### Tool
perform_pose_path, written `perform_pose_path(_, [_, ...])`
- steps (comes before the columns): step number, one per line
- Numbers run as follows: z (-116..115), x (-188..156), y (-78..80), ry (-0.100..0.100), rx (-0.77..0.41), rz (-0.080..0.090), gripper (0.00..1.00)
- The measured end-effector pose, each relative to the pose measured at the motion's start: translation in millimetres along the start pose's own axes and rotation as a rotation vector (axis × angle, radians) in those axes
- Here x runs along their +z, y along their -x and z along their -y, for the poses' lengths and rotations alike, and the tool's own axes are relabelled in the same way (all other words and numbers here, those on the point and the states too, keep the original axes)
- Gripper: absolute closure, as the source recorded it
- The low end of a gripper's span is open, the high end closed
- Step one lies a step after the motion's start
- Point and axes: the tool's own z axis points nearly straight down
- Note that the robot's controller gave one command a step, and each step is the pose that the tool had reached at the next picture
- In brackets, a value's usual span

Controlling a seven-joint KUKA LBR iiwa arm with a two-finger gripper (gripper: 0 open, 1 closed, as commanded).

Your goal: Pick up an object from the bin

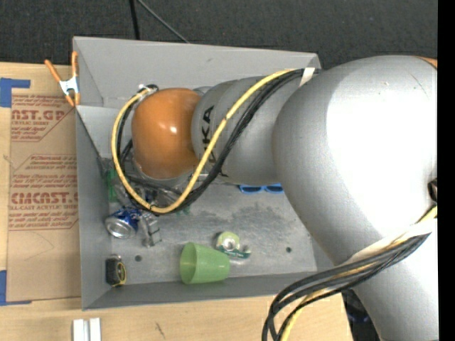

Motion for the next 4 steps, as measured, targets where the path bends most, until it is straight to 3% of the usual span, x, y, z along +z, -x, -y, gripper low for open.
perform_pose_path(1, [0,-31,17.3,-0.001,-0.08,-0.001,0.0])
perform_pose_path(2, [16,-32,5.1,0.0,-0.324,-0.005,0.0])
perform_pose_path(3, [-1,1,9.6,0.002,-0.485,-0.006,0.0])
perform_pose_path(4, [-2,1,10.2,0.004,-0.482,-0.003,0.0])
